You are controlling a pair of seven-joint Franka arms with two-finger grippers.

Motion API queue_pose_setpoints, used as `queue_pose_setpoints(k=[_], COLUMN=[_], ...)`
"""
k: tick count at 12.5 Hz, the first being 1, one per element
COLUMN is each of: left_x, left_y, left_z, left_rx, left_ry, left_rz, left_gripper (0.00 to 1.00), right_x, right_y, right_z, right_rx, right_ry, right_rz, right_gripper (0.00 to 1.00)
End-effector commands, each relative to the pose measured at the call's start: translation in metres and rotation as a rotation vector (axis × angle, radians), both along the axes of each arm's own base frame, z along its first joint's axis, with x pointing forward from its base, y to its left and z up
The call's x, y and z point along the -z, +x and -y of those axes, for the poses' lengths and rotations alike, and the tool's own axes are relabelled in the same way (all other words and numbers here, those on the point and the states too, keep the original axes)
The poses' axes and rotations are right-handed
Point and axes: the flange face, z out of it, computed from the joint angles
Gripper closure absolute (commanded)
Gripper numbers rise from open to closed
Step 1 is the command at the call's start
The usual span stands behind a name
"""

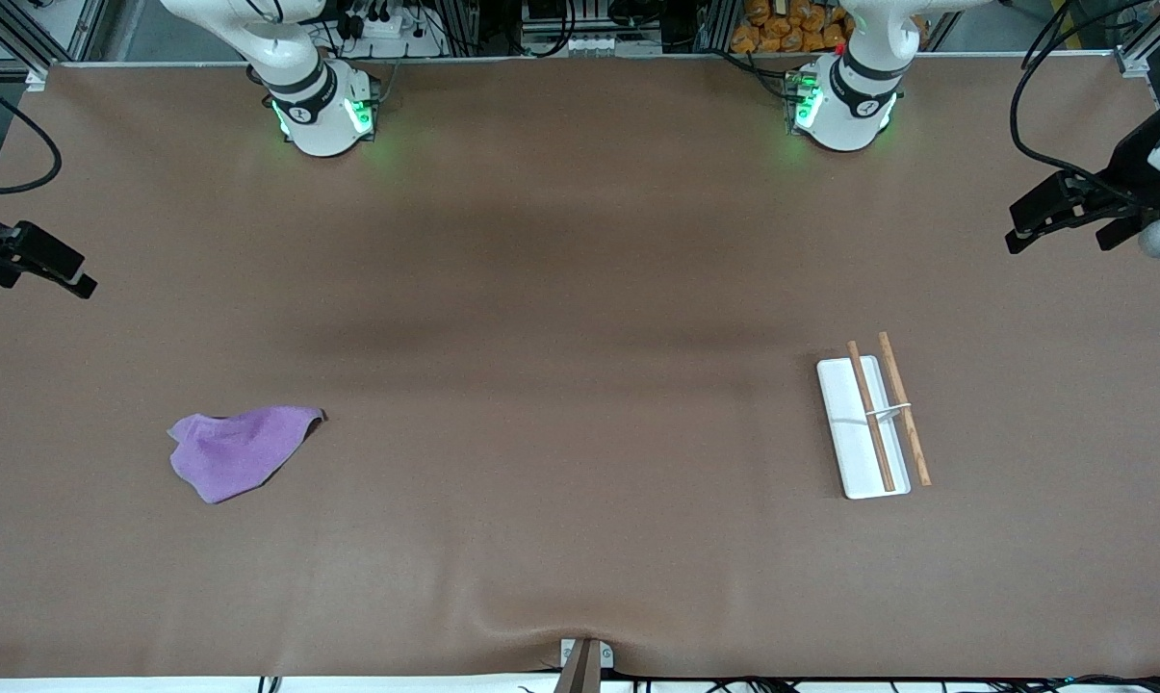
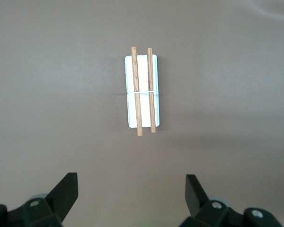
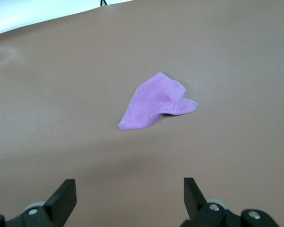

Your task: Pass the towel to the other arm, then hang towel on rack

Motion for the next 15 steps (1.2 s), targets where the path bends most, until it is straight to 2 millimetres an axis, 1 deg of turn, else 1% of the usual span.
queue_pose_setpoints(k=[1,4,6,7,8,10,11,13,14,15], left_x=[-0.007,-0.006,-0.003,-0.002,0.000,0.001,0.002,0.007,0.010,0.010], left_y=[-0.005,-0.004,-0.003,-0.004,-0.004,-0.004,-0.003,0.000,0.000,0.000], left_z=[-0.002,-0.005,-0.013,-0.012,-0.012,-0.012,-0.012,-0.011,-0.011,-0.011], left_rx=[0.018,0.020,0.006,0.008,0.008,0.014,0.020,0.030,0.030,0.030], left_ry=[0.007,0.005,0.002,0.003,0.003,0.002,0.002,0.002,-0.001,-0.001], left_rz=[0.004,0.002,-0.006,-0.010,-0.018,-0.021,-0.024,-0.031,-0.039,-0.039], left_gripper=[0.00,0.00,0.00,0.00,0.00,0.00,0.00,0.00,0.00,0.00], right_x=[-0.013,-0.010,-0.002,0.013,0.022,0.054,0.077,0.111,0.131,0.149], right_y=[-0.004,-0.004,-0.002,0.007,0.010,0.024,0.033,0.047,0.052,0.058], right_z=[-0.004,-0.002,0.000,0.003,0.009,0.033,0.047,0.060,0.075,0.083], right_rx=[0.001,0.004,-0.009,-0.006,0.003,0.044,0.065,0.088,0.118,0.140], right_ry=[-0.001,-0.001,-0.004,-0.013,-0.012,-0.014,-0.012,-0.014,-0.005,0.002], right_rz=[0.020,0.010,-0.008,-0.036,-0.051,-0.101,-0.135,-0.159,-0.183,-0.190], right_gripper=[0.00,0.00,0.00,0.00,0.00,0.00,0.00,0.00,0.00,0.00])
